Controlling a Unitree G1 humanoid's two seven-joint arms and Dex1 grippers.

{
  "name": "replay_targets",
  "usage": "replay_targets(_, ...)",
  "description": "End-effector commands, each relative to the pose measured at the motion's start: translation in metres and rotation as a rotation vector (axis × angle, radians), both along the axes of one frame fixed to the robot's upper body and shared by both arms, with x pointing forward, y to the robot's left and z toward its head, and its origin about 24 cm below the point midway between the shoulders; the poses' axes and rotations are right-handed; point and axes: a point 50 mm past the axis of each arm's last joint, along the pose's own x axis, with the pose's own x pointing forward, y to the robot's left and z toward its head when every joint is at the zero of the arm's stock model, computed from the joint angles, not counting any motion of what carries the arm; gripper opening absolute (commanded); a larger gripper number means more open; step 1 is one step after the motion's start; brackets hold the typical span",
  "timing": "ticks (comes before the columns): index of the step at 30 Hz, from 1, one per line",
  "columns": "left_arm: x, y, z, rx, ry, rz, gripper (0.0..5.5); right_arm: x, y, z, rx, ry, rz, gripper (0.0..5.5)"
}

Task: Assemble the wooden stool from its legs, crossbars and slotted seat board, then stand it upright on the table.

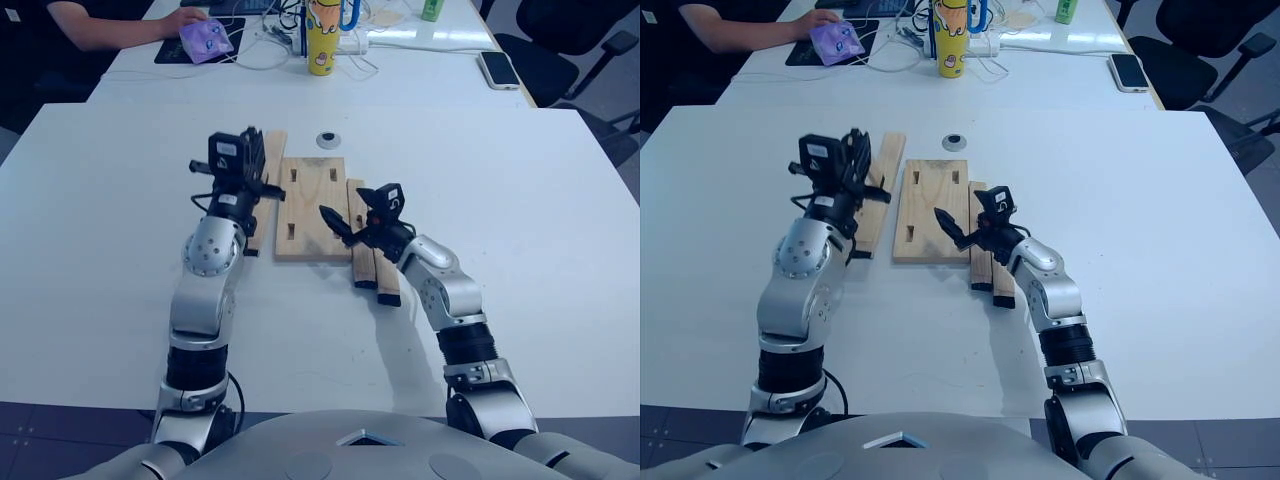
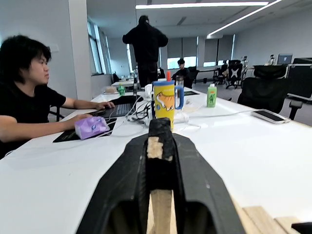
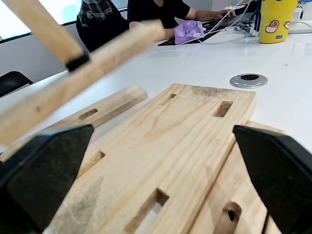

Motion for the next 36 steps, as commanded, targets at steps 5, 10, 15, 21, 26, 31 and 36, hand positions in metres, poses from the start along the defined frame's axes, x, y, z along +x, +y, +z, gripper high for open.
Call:
replay_targets(5,0.013,0.015,0.028,-0.155,-0.074,-0.174,0.45,0.029,-0.034,0.024,0.056,-0.104,-0.127,5.40)
replay_targets(10,0.025,0.029,0.033,-0.398,-0.001,-0.459,0.45,0.039,-0.065,0.057,0.413,-0.026,0.107,5.40)
replay_targets(15,0.032,0.040,0.048,-0.582,0.026,-0.661,0.45,0.035,-0.075,0.079,0.582,0.098,0.383,5.40)
replay_targets(21,0.031,0.042,0.045,-0.725,0.153,-0.931,0.45,0.034,-0.079,0.092,0.731,0.136,0.492,5.40)
replay_targets(26,0.035,0.038,0.035,-0.759,0.223,-0.947,0.45,0.020,-0.073,0.110,0.835,0.119,0.673,5.40)
replay_targets(31,0.029,0.027,0.033,-0.771,0.258,-1.007,0.45,0.018,-0.061,0.104,0.789,0.146,0.682,5.40)
replay_targets(36,0.025,0.021,0.033,-0.782,0.287,-1.058,0.45,0.019,-0.058,0.092,0.747,0.160,0.644,5.40)
